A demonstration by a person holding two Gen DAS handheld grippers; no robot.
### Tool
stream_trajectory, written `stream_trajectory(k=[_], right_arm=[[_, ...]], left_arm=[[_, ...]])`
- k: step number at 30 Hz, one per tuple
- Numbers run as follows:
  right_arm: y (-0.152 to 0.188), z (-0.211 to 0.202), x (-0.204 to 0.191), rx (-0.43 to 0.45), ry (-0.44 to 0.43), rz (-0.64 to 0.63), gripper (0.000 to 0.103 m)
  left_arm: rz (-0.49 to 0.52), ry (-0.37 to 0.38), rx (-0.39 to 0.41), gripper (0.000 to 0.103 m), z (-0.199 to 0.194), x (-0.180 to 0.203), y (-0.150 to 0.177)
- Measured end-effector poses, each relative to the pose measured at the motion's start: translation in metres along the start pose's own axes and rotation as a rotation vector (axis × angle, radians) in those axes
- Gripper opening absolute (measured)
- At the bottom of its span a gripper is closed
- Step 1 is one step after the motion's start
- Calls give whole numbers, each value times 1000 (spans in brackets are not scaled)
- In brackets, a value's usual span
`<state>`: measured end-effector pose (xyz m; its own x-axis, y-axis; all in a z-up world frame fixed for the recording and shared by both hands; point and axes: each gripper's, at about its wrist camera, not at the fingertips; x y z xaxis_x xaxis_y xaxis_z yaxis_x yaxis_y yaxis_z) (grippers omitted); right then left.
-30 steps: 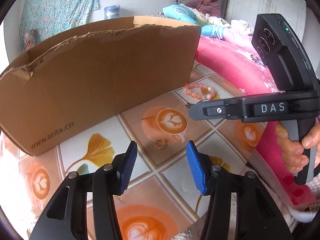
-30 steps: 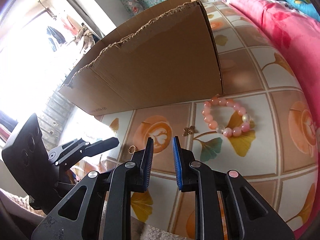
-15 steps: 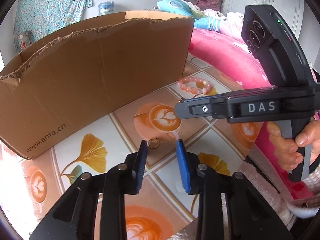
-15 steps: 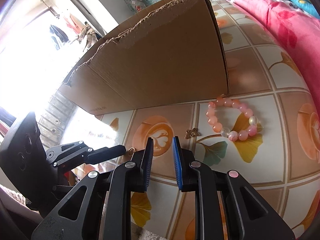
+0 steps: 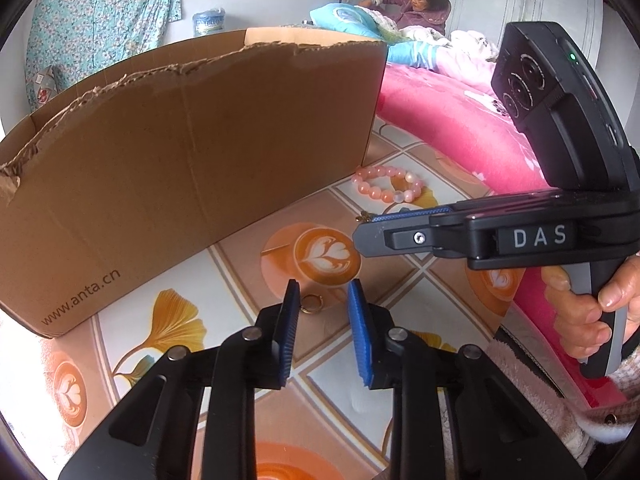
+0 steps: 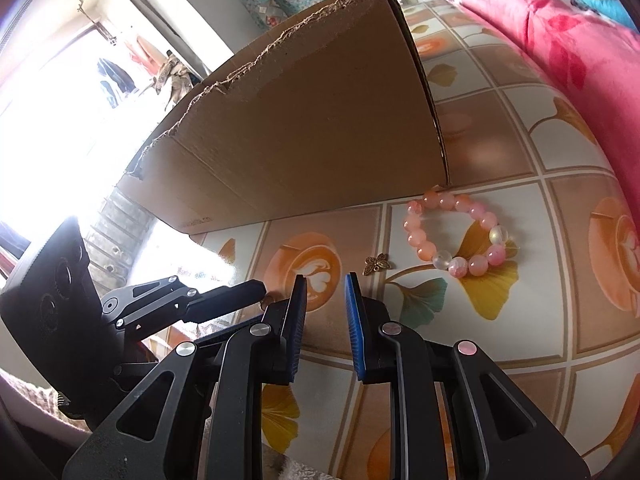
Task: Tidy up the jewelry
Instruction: 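Lower the left tool onto the gold ring and close on it, then carry the gold ring into the cardboard box with the left tool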
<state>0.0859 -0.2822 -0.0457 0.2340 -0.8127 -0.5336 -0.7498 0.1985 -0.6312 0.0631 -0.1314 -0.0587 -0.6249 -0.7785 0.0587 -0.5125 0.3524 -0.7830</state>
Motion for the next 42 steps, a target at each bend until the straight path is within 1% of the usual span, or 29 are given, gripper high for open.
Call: stream_trajectory(k=[6, 13, 19, 21, 23, 26, 34, 38, 42], right_arm=[[0, -3, -1, 4, 8, -9, 20], [1, -7, -2, 16, 6, -14, 20], [2, -10, -2, 24, 12, -17, 20], [3, -13, -1, 28, 15, -17, 20], [3, -14, 0, 30, 18, -16, 20], [3, -15, 1, 34, 20, -13, 20], [2, -20, -2, 46, 34, -37, 20], [2, -24, -7, 48, 60, -73, 20], [4, -23, -13, 40, 119, -140, 20]], left_arm=[[0, -12, 9, 24, 5, 0, -2], [21, -81, -27, 24, 4, 4, -4], [25, -117, -38, 24, 5, 8, -5], [33, -132, -42, 23, 5, 10, -5], [37, -141, -47, 18, 6, 11, -6], [34, -142, -56, 12, 7, 11, -7], [18, -118, -51, 10, 4, 6, -5], [10, -109, -41, 10, -1, 3, -2], [-2, -113, -10, 10, -10, -2, -2]])
Point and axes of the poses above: each gripper's, at about its wrist camera, not at the fingertips, and z roughly the way its jaws point, x to its right, y to its underside, and after that the axes turned 10 degrees about x, right-handed
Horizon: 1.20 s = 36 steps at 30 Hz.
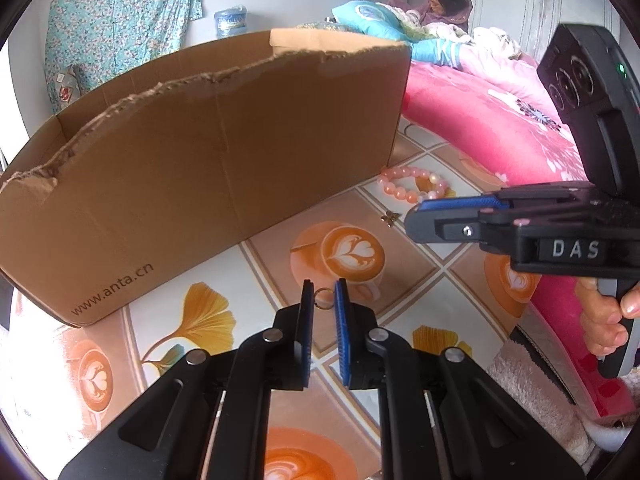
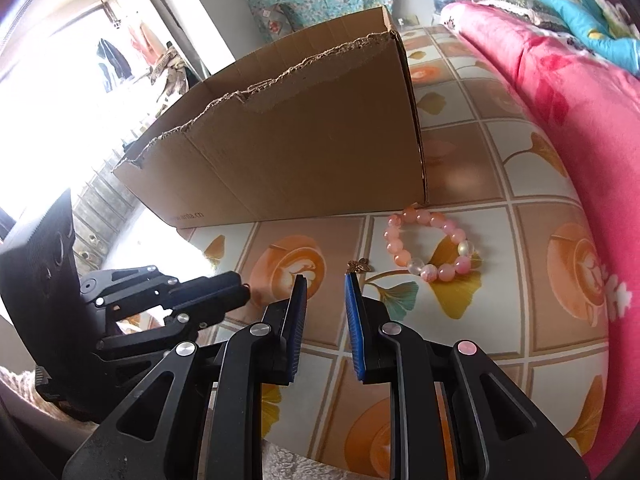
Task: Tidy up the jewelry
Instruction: 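Carry the gold ring into the cardboard box with the left tool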
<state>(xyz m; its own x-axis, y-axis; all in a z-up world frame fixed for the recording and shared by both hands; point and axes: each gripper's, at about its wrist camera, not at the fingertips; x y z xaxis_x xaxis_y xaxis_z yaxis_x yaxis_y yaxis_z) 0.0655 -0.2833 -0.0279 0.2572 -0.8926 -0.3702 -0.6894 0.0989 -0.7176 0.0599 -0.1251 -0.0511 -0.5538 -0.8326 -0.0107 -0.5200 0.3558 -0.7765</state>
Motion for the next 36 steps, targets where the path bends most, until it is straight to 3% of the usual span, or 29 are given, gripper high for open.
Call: stream_trajectory(k=[14, 19, 24, 36], right_arm=[[-7, 30, -18, -38, 137, -289, 20], [-8, 34, -19, -54, 103, -371, 20], [-13, 38, -16, -86, 47, -398, 11], [-19, 36, -10, -77, 8, -354, 10]], left_arm=[[-65, -28, 34, 10, -11, -25, 5], [-72, -18, 38, 10, -11, -27, 5], [-72, -9, 47, 10, -11, -30, 5], [-71, -12, 58, 10, -15, -33, 5]])
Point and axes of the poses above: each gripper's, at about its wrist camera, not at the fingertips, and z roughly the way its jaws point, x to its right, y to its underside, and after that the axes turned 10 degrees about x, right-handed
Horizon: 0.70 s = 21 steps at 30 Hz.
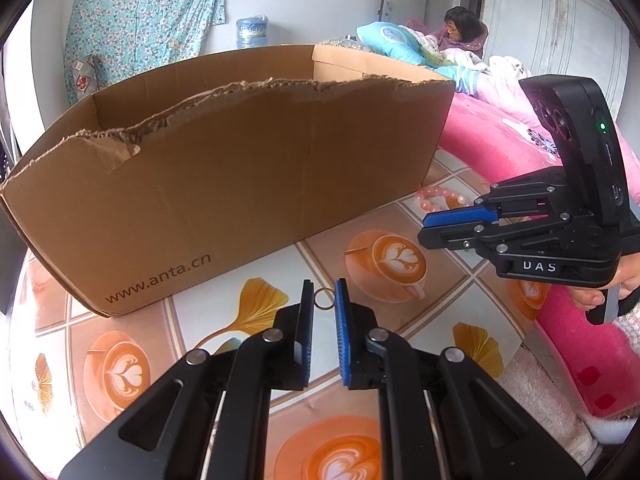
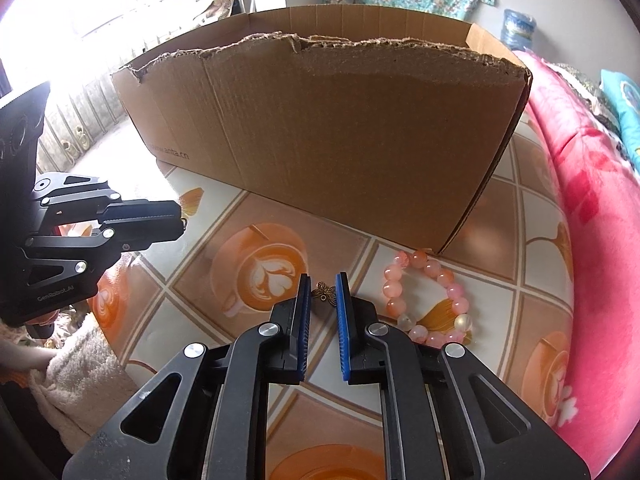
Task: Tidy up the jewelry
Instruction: 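Carry the gold ring into the cardboard box with the left tool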
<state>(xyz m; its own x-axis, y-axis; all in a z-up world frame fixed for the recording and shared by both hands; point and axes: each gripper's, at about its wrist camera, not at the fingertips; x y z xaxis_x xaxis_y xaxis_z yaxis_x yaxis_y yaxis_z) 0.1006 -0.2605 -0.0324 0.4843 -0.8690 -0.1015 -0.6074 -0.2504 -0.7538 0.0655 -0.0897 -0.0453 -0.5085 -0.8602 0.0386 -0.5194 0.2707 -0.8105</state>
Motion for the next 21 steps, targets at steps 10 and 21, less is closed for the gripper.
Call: stream_trajectory(k=[10, 21], right_arm=[[-15, -52, -5, 136, -66, 47, 10], [-100, -68, 20, 276, -153, 142, 10]], left_arm=[[-7, 30, 112, 10, -36, 1, -12], [-34, 92, 252, 10, -69, -31, -88]])
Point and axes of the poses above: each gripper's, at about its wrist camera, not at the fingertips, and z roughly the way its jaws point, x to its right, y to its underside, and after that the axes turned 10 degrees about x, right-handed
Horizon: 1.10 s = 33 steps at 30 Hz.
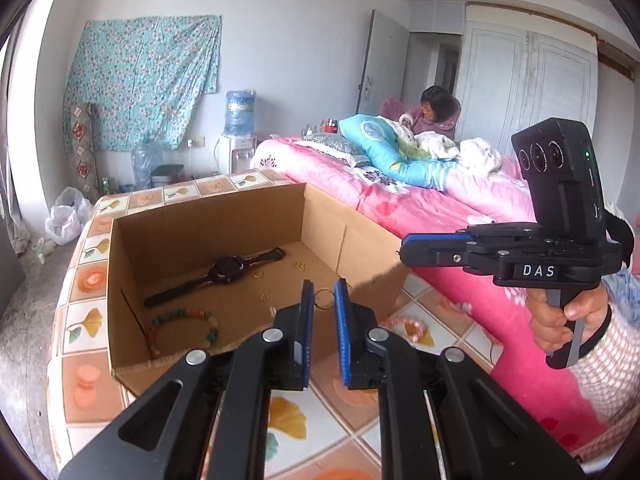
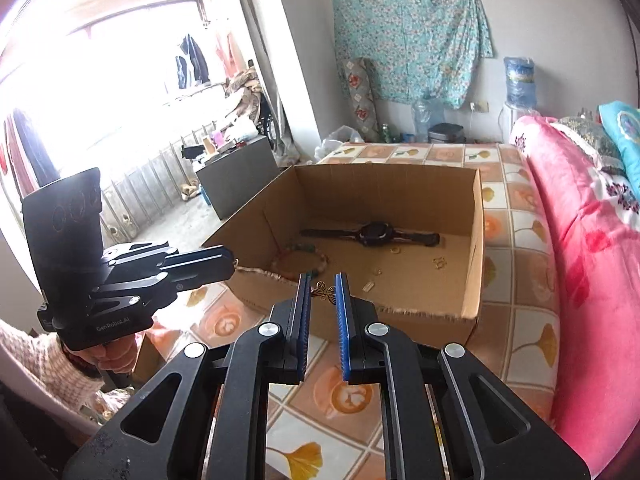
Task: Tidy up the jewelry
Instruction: 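Carry the gold ring into the cardboard box with the left tool, then open the left tool to release the ring and withdraw from the box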
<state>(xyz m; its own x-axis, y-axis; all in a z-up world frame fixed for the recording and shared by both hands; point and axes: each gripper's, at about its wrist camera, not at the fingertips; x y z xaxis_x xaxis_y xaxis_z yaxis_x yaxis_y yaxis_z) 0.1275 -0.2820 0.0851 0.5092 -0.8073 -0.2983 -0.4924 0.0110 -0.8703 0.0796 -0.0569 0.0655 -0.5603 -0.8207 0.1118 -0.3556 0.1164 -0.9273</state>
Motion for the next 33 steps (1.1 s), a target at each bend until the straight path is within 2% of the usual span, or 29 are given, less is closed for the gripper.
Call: stream_trajectory(k=[2, 6, 10, 15, 17, 19, 28, 33], right_arm=[[-10, 21, 7, -53, 16, 20, 10], [-29, 55, 20, -169, 42, 48, 10], [-16, 83, 29, -254, 77, 43, 11], [-14, 91, 34, -268, 86, 25, 11], [-15, 86, 34, -256, 79, 25, 11], [-16, 85, 36, -245, 78, 22, 11], [-28, 64, 43, -161, 65, 62, 11], [-34, 25, 41, -55, 73, 86, 13]], left_arm=[[-12, -18, -52, 10, 18, -12, -10], [-116, -27, -198, 10, 63, -48, -21], [-172, -39, -307, 10, 104, -69, -21], [-237, -75, -386, 11, 127, -85, -16], [-253, -84, -390, 18, 130, -89, -16], [-257, -94, -390, 20, 132, -90, -17], [-294, -93, -374, 21, 125, -97, -17], [-278, -76, -299, 23, 101, -91, -22]])
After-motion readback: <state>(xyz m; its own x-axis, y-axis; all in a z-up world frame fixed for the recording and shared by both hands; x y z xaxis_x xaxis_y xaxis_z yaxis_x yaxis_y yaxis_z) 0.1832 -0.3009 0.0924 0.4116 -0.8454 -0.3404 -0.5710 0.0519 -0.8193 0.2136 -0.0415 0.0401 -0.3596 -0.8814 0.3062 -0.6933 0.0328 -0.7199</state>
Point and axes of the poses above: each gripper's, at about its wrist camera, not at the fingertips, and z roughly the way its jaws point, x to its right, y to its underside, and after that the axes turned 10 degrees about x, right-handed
